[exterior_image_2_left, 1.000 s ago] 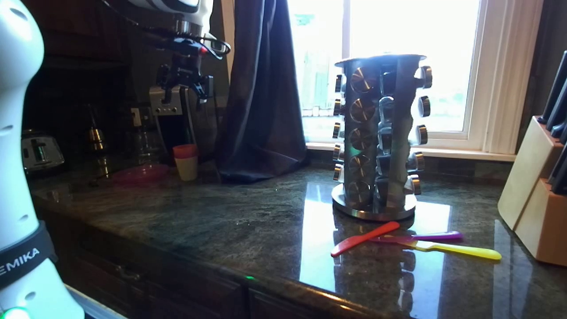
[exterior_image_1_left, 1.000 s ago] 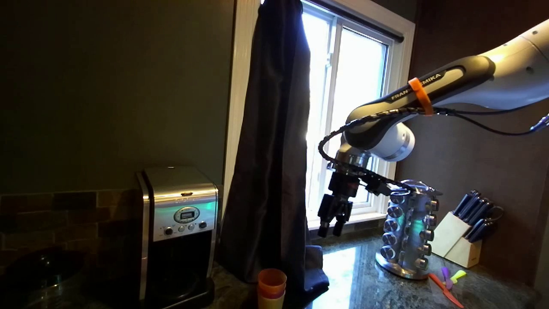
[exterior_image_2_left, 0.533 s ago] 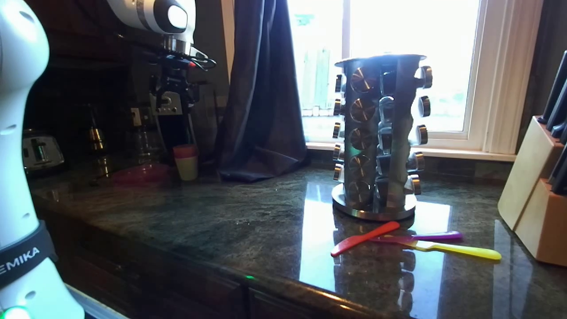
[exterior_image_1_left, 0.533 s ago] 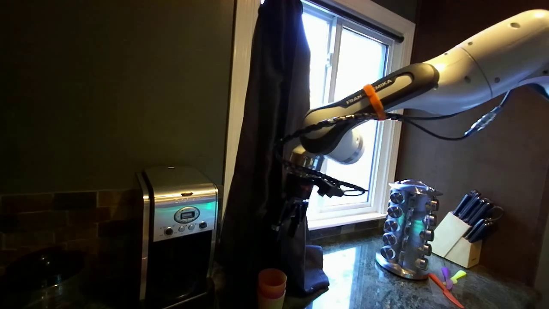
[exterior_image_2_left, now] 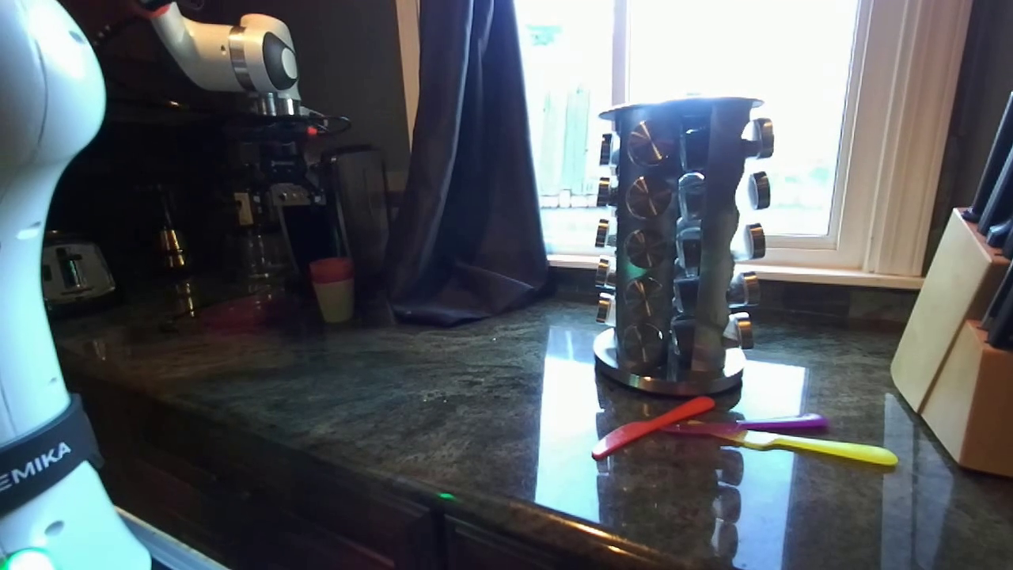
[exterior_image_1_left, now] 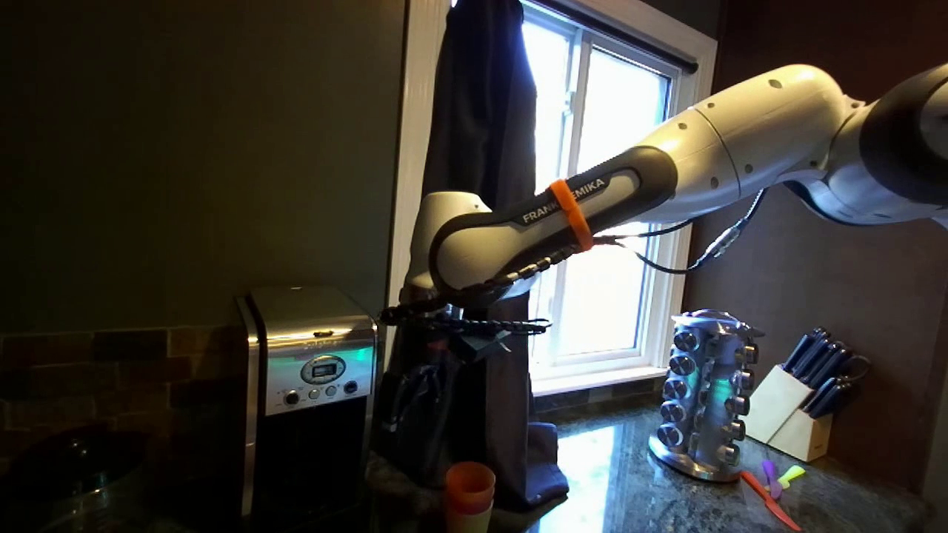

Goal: Turn the knob on the left side of the coffee maker in an anti-clockwise direction

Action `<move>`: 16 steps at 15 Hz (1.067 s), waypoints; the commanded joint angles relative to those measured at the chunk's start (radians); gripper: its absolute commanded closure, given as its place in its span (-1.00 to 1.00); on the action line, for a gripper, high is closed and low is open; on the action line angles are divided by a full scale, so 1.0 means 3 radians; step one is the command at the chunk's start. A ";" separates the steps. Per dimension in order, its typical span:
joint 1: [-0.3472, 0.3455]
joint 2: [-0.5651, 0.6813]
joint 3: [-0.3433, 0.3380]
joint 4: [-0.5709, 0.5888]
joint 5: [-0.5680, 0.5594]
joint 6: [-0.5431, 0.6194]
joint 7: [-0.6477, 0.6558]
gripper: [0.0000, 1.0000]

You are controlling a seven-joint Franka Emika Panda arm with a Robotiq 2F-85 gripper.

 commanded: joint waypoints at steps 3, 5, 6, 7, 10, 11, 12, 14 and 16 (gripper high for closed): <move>-0.0004 0.0048 0.0005 0.0088 -0.0025 -0.0034 0.0006 -1.00; -0.0015 -0.0017 -0.0023 -0.0008 -0.0008 -0.0023 0.0139 -1.00; 0.0021 -0.0024 -0.0065 -0.0013 -0.0055 -0.0098 0.0357 -1.00; 0.0068 0.0006 -0.0107 0.0039 -0.0123 -0.0197 0.0591 -1.00; 0.0188 0.0091 -0.0105 0.0236 -0.0140 -0.0520 0.1158 -1.00; 0.0226 0.0096 -0.0098 0.0273 -0.0146 -0.0601 0.1323 -1.00; 0.0312 0.0105 -0.0109 0.0334 -0.0233 -0.0701 0.1597 -1.00; 0.0486 0.0182 -0.0140 0.0550 -0.0512 -0.0978 0.2056 -1.00; 0.0635 0.0371 -0.0146 0.0899 -0.0819 -0.1415 0.2304 -1.00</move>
